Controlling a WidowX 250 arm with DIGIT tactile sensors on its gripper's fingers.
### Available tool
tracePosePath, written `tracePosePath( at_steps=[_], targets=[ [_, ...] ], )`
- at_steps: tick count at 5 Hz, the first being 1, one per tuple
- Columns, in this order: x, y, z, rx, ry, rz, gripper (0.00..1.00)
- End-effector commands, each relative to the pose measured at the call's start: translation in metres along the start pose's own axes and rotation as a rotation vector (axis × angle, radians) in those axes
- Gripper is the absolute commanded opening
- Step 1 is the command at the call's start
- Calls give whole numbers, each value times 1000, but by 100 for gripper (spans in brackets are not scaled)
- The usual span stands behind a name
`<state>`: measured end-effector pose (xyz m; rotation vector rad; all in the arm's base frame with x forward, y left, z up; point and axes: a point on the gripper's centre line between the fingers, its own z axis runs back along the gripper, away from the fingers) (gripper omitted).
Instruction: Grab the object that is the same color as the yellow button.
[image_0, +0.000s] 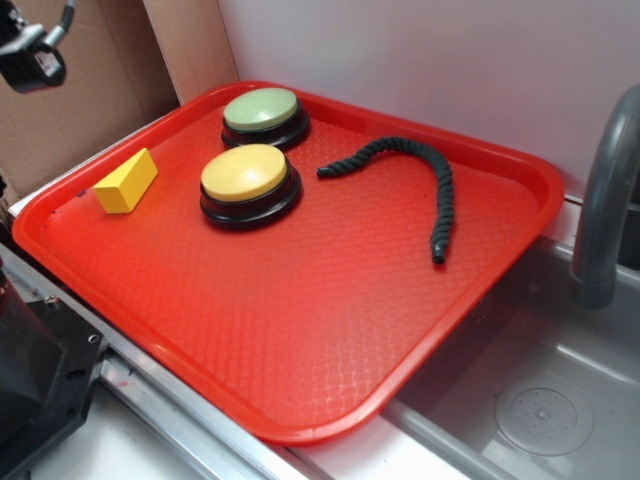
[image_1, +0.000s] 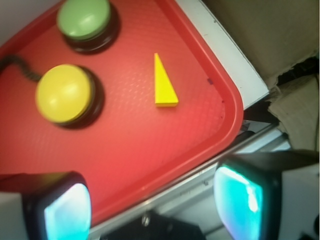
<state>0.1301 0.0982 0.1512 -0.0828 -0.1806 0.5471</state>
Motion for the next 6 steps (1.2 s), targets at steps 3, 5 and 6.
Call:
tracePosePath(
  at_steps=[3, 5, 6],
  targets=[
    [38, 15, -92, 6, -62, 158, 100],
    [45, 11, -127, -15, -3, 121, 100],
    [45, 5, -139, -6, 24, 105, 100]
  ],
)
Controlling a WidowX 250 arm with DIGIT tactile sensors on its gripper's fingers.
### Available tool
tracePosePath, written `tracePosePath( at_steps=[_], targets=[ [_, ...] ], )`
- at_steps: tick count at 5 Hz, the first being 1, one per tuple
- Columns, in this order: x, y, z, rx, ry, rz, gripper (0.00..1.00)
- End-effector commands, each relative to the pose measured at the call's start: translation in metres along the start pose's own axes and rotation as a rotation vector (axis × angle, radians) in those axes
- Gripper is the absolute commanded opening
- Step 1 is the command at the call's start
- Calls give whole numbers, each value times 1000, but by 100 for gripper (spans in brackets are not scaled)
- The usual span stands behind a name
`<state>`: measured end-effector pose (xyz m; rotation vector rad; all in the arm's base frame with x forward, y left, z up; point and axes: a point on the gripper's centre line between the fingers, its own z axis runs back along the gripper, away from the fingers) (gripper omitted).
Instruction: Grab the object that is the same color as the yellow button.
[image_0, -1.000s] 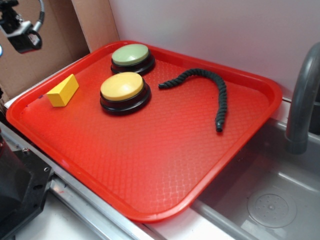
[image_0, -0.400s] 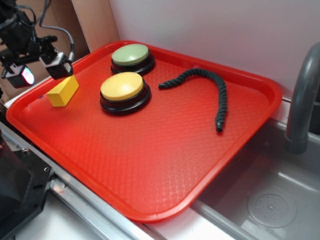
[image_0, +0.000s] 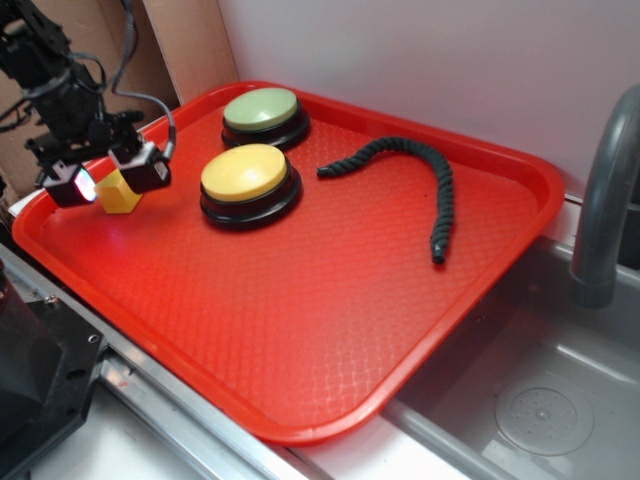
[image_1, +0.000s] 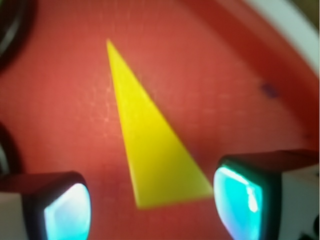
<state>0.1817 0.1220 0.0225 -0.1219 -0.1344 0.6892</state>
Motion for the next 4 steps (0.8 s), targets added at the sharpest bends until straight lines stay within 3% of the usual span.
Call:
tracePosePath(
  at_steps=[1, 2, 3, 4],
  targets=[
    [7, -8, -9, -8, -42, -24, 11],
    [7, -7, -7, -12, -27, -18, 0],
    [5, -3, 14, -29, -59, -18, 0],
    [0, -5, 52, 8, -64, -45, 0]
  ],
)
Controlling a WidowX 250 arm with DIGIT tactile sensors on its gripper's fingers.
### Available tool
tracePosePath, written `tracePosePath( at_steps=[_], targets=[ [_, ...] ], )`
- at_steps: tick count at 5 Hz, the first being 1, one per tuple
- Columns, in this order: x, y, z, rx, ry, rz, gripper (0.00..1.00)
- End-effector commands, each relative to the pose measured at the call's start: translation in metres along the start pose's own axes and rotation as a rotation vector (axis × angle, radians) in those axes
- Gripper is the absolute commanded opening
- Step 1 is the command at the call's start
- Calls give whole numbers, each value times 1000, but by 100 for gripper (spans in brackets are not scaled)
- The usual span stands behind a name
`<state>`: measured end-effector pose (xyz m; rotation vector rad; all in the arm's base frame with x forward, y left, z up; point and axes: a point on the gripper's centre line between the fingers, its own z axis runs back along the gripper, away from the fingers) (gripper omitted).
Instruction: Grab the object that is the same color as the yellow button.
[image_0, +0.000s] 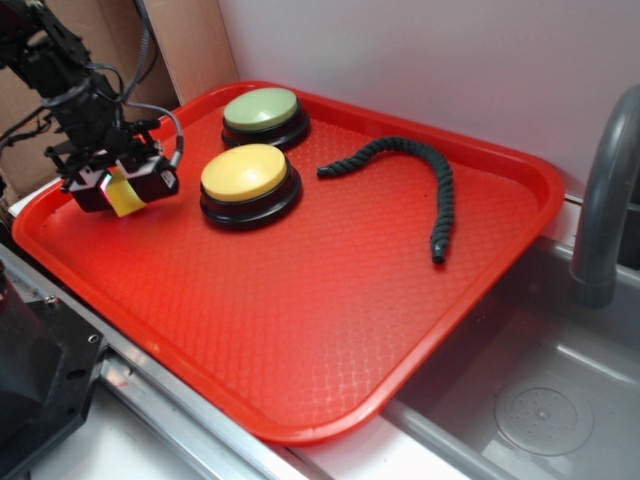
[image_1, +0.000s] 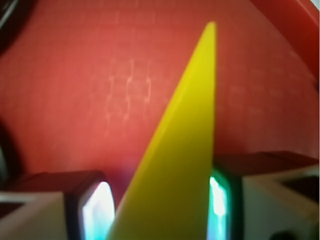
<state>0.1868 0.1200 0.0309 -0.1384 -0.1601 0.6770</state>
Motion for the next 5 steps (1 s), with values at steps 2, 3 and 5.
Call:
tracePosePath(
  at_steps=[2, 3, 5],
  targets=[
    [-51, -39, 130, -29, 15, -265, 0],
    [-79, -68, 152, -65, 80, -414, 0],
    [-101, -106, 148, -76, 88, -559, 0]
  ],
)
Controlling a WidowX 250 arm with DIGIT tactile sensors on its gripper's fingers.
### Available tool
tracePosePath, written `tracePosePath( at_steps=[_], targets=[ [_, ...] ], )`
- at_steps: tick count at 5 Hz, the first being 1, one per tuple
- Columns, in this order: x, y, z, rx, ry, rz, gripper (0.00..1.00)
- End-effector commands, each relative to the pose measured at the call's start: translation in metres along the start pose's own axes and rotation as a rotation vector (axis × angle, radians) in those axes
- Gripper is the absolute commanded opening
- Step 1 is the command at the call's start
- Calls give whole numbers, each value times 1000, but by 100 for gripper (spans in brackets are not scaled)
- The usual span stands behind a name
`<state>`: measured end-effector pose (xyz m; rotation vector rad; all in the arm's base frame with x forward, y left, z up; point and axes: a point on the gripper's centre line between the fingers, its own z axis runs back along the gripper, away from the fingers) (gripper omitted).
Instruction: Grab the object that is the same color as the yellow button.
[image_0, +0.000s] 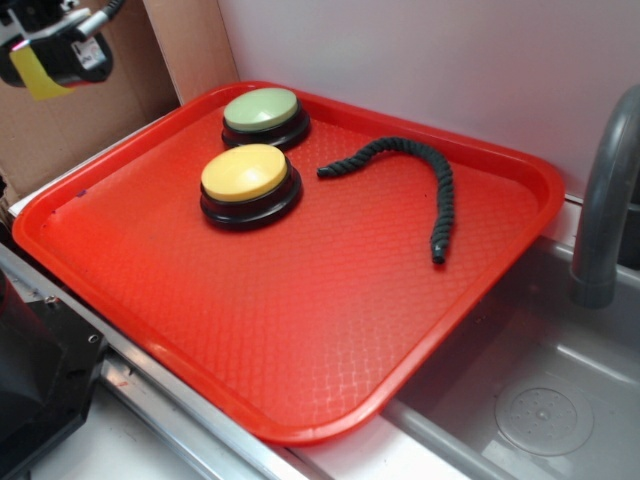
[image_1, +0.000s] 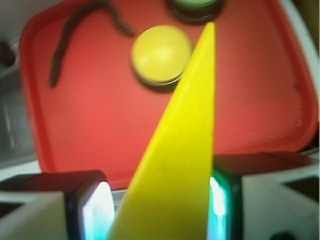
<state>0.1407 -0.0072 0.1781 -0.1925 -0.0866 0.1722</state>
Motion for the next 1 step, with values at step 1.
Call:
tracePosePath(
  at_steps=[1],
  targets=[
    [3, -3, 5, 10, -52, -30, 0]
  ],
)
